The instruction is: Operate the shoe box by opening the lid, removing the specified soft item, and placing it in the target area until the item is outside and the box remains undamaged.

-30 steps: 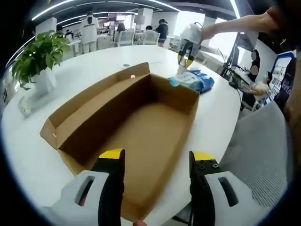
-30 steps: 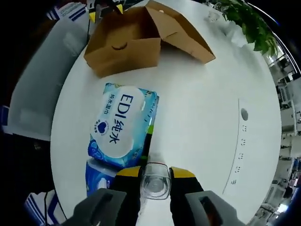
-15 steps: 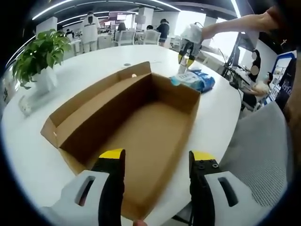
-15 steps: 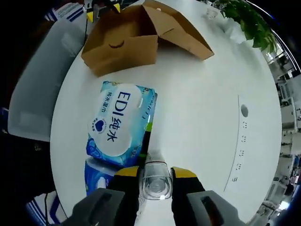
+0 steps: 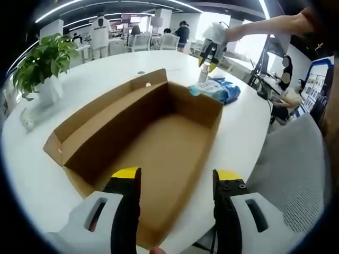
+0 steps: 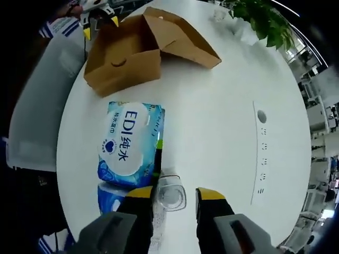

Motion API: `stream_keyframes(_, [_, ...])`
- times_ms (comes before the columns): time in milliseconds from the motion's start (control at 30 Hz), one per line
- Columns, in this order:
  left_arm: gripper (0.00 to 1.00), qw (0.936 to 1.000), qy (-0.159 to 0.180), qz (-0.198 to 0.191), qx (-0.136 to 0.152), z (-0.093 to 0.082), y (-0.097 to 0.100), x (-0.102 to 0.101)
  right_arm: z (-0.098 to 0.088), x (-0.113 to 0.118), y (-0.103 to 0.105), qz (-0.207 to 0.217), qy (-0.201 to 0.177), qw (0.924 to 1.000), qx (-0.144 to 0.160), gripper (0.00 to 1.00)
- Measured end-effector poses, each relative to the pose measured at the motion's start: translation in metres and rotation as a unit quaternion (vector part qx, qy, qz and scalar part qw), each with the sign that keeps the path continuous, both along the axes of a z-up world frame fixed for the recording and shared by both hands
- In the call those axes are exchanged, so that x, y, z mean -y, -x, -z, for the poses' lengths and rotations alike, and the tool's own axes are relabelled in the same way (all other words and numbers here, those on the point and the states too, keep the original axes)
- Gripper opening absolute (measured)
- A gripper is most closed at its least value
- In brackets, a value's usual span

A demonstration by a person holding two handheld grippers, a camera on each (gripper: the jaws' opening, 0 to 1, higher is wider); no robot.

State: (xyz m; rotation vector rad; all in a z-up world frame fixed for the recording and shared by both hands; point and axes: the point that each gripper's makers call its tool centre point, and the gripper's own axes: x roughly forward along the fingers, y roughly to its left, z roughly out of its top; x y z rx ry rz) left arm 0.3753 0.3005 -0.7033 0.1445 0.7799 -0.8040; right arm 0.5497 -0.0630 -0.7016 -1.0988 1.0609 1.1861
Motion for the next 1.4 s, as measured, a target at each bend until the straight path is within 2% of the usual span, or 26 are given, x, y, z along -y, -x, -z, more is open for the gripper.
stream_keyframes(367, [0.54,0.9999,0.009,-0.007,0.009,-0.007,0.002,-0.005,-0.025,0.009,0.012,0.076,-0.040,0.9963,0.007,0.28])
stream_keyframes(567, [0.54,0.9997,0.017,-0.013,0.012,-0.009,0.007,-0.007,-0.042,0.016,0.021,0.129,-0.073,0.9888,0.020,0.28])
stream_keyframes(733, [0.54,0.9988,0.033,-0.030,0.018,-0.016,0.009,-0.011,-0.053,0.022,0.034,0.176,-0.101,0.9789,0.027,0.28])
stream_keyframes(867, [0.55,0.9984,0.031,-0.038,0.027,-0.019,0.011,-0.015,-0.056,0.029,0.039,0.224,-0.134,0.9648,0.032,0.28])
stream_keyframes(1000, [0.55,0.9960,0.040,-0.067,0.044,-0.030,0.004,-0.027,-0.062,0.030,0.044,0.258,-0.167,0.9509,0.041,0.28])
stream_keyframes(1133, [0.55,0.9919,0.057,-0.102,0.050,-0.038,-0.002,-0.039,-0.072,0.022,0.052,0.298,-0.214,0.9288,0.054,0.30])
stream_keyframes(1200, [0.54,0.9899,0.062,-0.117,0.051,-0.042,-0.002,-0.046,-0.074,0.017,0.060,0.322,-0.238,0.9153,0.047,0.32])
stream_keyframes(1267, [0.54,0.9882,0.067,-0.128,0.051,-0.043,-0.003,-0.051,-0.077,0.009,0.066,0.329,-0.266,0.9049,0.048,0.33])
stream_keyframes(1400, [0.54,0.9868,0.066,-0.138,0.054,-0.044,-0.003,-0.058,-0.075,0.007,0.077,0.353,-0.282,0.8909,0.048,0.33])
